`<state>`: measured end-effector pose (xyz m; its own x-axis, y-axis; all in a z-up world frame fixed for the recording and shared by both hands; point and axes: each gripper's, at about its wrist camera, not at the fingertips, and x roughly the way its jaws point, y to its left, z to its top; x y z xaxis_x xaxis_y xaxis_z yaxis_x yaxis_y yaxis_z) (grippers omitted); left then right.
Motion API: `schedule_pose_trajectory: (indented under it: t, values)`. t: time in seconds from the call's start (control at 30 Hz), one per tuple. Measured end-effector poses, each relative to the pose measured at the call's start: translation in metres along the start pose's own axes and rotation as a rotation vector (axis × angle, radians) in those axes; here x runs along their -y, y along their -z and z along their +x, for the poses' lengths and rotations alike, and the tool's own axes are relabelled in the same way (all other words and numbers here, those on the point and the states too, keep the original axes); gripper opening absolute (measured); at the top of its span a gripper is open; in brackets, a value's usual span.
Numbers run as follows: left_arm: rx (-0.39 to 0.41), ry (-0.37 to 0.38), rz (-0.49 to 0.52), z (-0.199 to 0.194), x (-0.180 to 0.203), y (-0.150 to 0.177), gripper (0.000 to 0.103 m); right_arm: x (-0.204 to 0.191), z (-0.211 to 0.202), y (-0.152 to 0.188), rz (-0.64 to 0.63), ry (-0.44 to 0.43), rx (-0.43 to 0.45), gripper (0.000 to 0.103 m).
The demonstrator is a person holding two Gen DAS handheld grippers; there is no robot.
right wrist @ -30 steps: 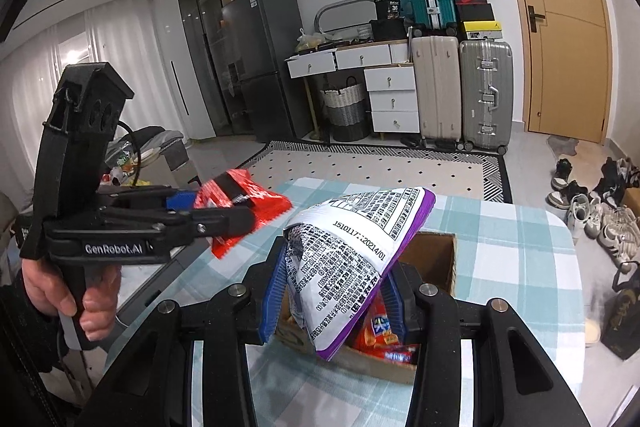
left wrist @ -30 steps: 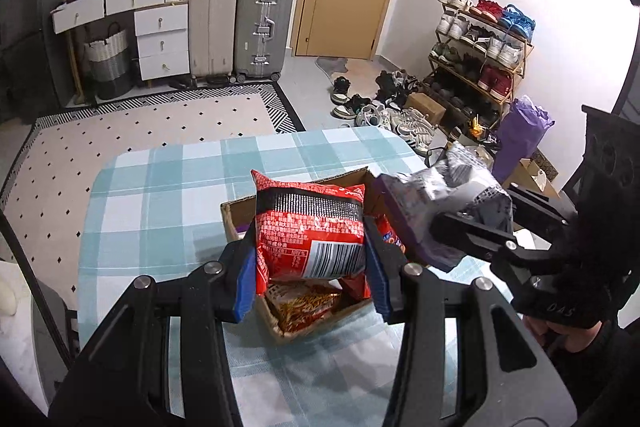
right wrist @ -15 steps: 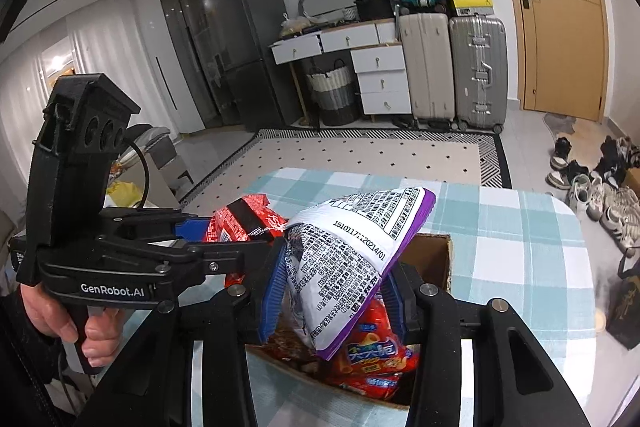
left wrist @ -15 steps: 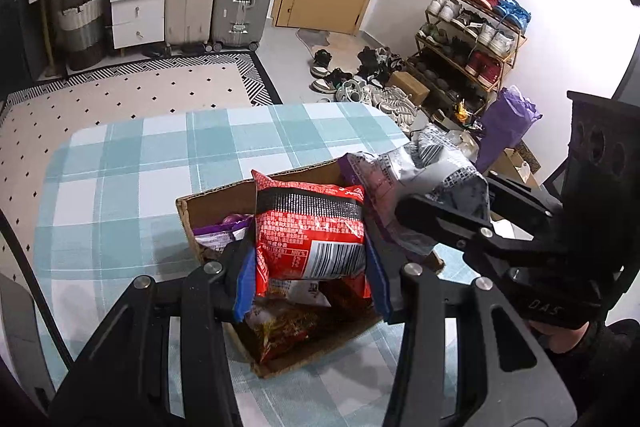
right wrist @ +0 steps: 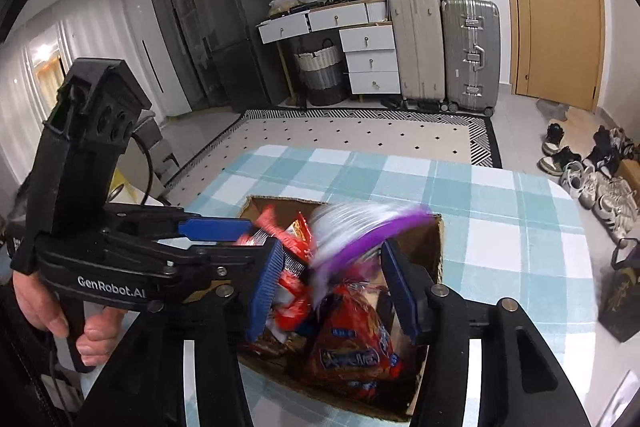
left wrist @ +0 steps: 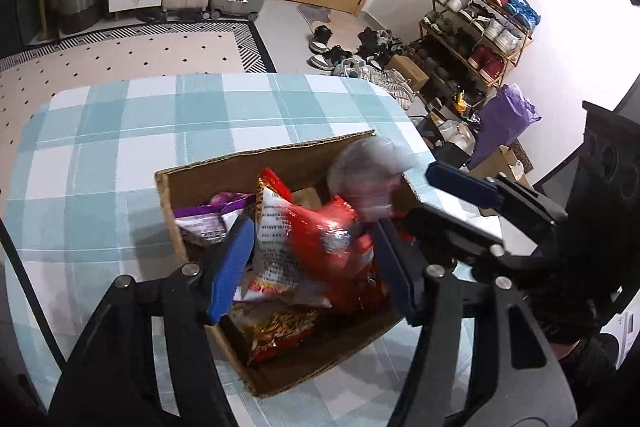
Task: Organize snacks
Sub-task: 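Open both tools to drop the packs into the box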
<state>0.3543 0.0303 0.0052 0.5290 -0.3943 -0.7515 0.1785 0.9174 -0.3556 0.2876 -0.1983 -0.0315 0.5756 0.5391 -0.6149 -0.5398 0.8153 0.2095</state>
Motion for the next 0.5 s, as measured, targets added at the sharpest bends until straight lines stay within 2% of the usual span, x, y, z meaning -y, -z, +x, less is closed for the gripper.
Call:
schedule_pose_trajectory:
  t: [0.2, 0.5]
  values:
    - [0.014, -0.023, 0.024, -0.013, 0.003, 0.007, 0.061, 0.006, -0.018, 0.006, 0.015, 0.01, 0.039, 0.061]
    - [0.063, -0.071, 0.043, -0.046, 0.017, 0.02, 0.061, 0.004, -0.05, 0.011, 0.01, 0.031, 0.08, 0.061]
